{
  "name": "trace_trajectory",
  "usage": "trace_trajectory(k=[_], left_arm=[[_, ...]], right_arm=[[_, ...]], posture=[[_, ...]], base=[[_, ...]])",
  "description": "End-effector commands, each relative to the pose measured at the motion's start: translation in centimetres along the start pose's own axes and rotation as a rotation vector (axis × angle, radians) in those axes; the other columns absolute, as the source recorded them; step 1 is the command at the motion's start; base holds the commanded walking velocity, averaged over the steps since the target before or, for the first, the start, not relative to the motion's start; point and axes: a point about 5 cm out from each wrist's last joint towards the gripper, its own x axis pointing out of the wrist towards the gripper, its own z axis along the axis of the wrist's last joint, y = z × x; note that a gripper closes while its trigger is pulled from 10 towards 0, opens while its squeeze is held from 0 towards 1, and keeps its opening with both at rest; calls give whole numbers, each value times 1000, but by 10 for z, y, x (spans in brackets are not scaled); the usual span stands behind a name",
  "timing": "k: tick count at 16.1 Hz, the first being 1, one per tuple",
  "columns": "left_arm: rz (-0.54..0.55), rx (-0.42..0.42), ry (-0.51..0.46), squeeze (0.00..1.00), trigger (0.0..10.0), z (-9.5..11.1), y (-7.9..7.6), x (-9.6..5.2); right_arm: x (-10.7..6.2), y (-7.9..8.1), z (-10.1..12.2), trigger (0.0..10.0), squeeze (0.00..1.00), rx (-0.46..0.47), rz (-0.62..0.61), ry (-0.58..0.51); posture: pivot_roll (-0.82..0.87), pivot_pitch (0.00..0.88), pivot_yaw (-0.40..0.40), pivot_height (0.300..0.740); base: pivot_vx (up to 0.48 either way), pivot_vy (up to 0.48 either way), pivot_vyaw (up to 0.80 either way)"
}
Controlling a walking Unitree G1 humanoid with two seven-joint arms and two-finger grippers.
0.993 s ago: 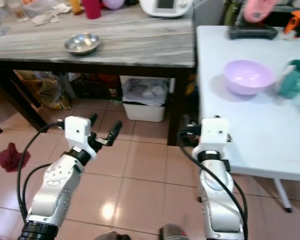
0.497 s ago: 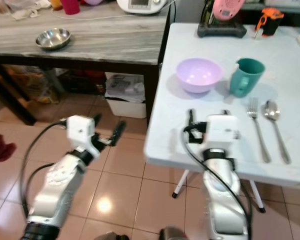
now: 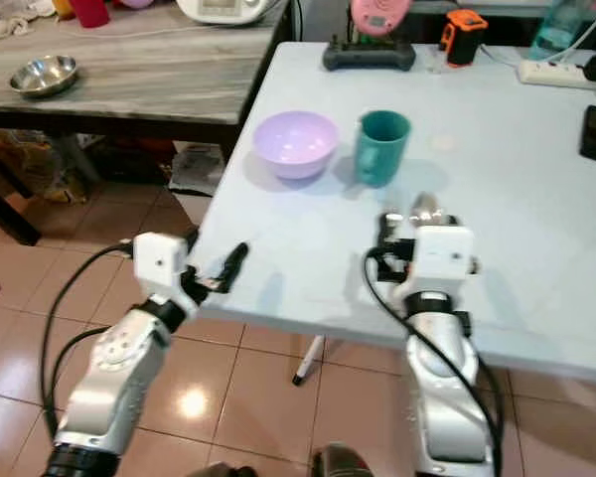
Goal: Setting the table
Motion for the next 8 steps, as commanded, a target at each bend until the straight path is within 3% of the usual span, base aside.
trace_trajectory(k=[1,6,8], left_arm=[[-19,-7,16,0,10000,-4,0,-3],[-286,51,53,0,10000,-7,-11,-16],[-330,86,54,0,10000,-6,-13,-17]], right_arm=[[1,0,-2,10000,0,1,4,11],[7,4,-4,10000,0,37,29,40],[11,7,-4,10000,0,61,52,49]], posture=[[-192,163,93,740],[-194,170,89,740],[-196,177,90,740]], base=[[0,0,0],[0,0,0],[0,0,0]])
